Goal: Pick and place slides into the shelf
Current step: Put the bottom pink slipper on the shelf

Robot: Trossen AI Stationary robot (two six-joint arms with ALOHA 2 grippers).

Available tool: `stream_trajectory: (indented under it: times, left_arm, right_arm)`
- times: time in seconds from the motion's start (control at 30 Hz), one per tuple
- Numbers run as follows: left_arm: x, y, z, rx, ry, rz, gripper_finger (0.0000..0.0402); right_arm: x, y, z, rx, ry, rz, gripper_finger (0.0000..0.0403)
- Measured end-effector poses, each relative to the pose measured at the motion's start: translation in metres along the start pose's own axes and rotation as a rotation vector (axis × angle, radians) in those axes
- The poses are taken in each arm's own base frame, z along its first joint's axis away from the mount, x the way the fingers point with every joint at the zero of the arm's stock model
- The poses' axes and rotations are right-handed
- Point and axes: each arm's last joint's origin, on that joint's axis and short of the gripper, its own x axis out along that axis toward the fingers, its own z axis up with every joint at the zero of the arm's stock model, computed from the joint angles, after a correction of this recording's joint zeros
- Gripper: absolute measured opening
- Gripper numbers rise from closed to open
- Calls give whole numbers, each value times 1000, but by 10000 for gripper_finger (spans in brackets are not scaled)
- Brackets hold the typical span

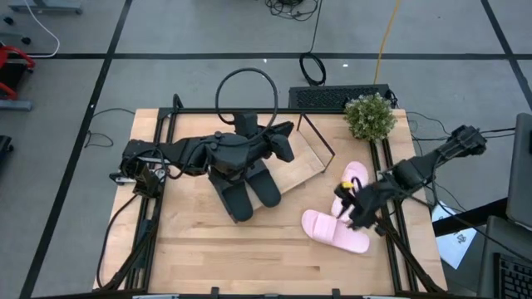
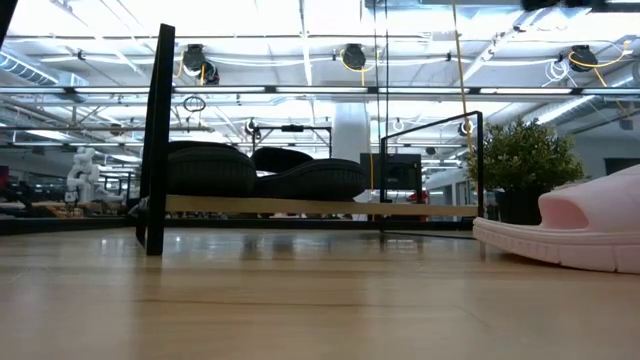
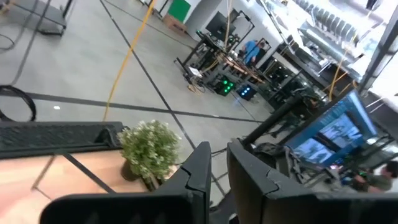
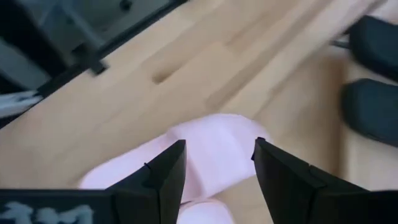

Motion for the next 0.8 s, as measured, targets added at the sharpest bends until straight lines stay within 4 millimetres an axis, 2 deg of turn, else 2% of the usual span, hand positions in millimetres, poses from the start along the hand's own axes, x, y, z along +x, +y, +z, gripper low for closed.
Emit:
stream_trajectory:
  times: [0.17,0.33,0.6,0.8]
  left_arm:
    - [4,-2,-13,8,18,-1,47]
    - [8,-5,-27,-3,34,-9,47]
    - [5,-12,-42,-10,29,-31,47]
    - [7,-11,-44,-21,21,-22,47]
  right_arm:
    - [6,20,0,-39,15,67,176]
    - [32,35,-20,-45,70,88,176]
    - [67,44,-52,-105,103,-68,176]
    - [78,43,-64,-102,87,-178,176]
